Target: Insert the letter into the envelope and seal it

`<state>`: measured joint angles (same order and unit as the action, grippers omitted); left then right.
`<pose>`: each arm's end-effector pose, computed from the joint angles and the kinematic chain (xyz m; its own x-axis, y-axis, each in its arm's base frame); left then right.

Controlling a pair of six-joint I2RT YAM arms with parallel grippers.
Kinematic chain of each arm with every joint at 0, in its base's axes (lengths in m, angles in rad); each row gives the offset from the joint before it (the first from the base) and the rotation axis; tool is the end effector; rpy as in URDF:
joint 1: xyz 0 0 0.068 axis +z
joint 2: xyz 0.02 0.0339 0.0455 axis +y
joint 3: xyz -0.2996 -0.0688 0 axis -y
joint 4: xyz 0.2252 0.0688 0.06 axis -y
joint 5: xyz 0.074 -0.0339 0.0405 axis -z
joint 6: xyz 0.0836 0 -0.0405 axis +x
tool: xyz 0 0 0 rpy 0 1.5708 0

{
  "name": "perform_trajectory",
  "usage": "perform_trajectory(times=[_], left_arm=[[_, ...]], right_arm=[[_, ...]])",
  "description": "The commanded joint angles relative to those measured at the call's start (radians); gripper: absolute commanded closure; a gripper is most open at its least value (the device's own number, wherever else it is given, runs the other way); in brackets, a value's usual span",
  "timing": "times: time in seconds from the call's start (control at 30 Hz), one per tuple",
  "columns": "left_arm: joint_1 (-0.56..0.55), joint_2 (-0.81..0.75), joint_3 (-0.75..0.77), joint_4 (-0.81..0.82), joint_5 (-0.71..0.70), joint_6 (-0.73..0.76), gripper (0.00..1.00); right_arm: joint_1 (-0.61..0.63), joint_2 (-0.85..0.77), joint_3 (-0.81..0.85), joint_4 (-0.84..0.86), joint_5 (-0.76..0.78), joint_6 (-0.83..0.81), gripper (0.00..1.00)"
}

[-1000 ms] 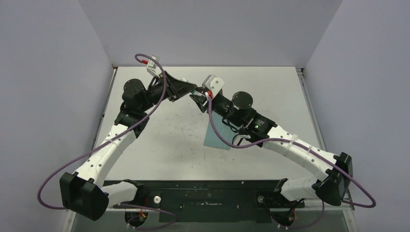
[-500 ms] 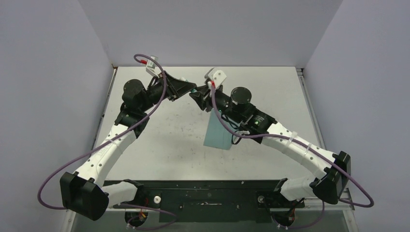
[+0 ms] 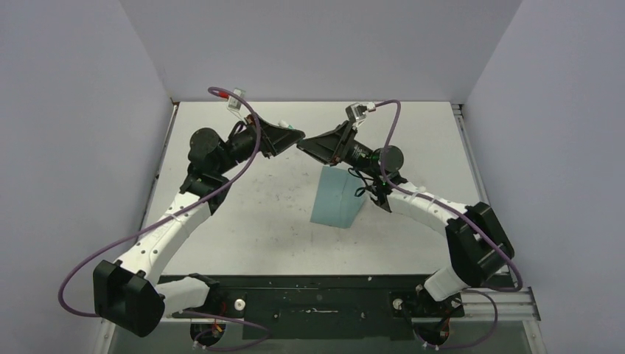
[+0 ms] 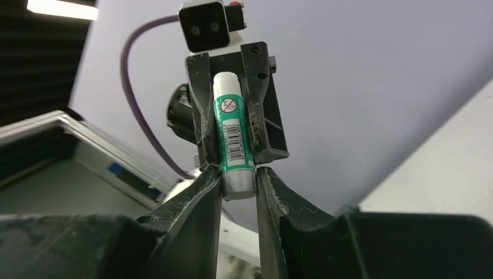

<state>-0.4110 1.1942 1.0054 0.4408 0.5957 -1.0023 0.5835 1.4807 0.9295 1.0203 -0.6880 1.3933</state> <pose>0.2388 -0.1553 0.4445 -0.5754 -0.5102 -0.6393 0.6388 0.2077 -0.7408 0.2544 0.2316 0.4077 -0.8176 0.3714 -0.4401 -0.5300 -0.1864 0.8273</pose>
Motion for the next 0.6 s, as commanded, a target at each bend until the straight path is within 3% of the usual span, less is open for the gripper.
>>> perform_trajectory(times=[0.0, 0.1, 0.17, 0.23, 0.33, 0.43, 0.57], left_arm=[[0.028, -0.079, 0.009, 0.136, 0.043, 0.058, 1.0], [0.028, -0.089, -0.001, 0.138, 0.042, 0.066, 1.0], [0.028, -0.097, -0.005, 0.136, 0.041, 0.068, 1.0], [0.028, -0.105, -0.007, 0.143, 0.051, 0.063, 1.0], [0.022, -0.119, -0.005, 0.132, 0.055, 0.055, 1.0], [0.018, -0.132, -0.013, 0.121, 0.041, 0.04, 1.0], [0.011, -0.132, -0.018, 0.13, 0.035, -0.009, 1.0]], right_arm=[[-0.033, 0.07, -0.006, 0.472, 0.15, 0.494, 0.95], [-0.028, 0.036, 0.01, 0.39, 0.142, 0.381, 0.92], [-0.027, -0.005, 0.02, 0.3, 0.108, 0.185, 0.65], [-0.013, -0.073, 0.027, 0.119, 0.074, -0.144, 0.37], [0.06, -0.201, 0.051, -0.293, 0.178, -0.737, 0.15], [0.151, -0.273, 0.037, -0.415, 0.344, -1.137, 0.1], [0.229, -0.308, -0.024, -0.303, 0.462, -1.376, 0.1]])
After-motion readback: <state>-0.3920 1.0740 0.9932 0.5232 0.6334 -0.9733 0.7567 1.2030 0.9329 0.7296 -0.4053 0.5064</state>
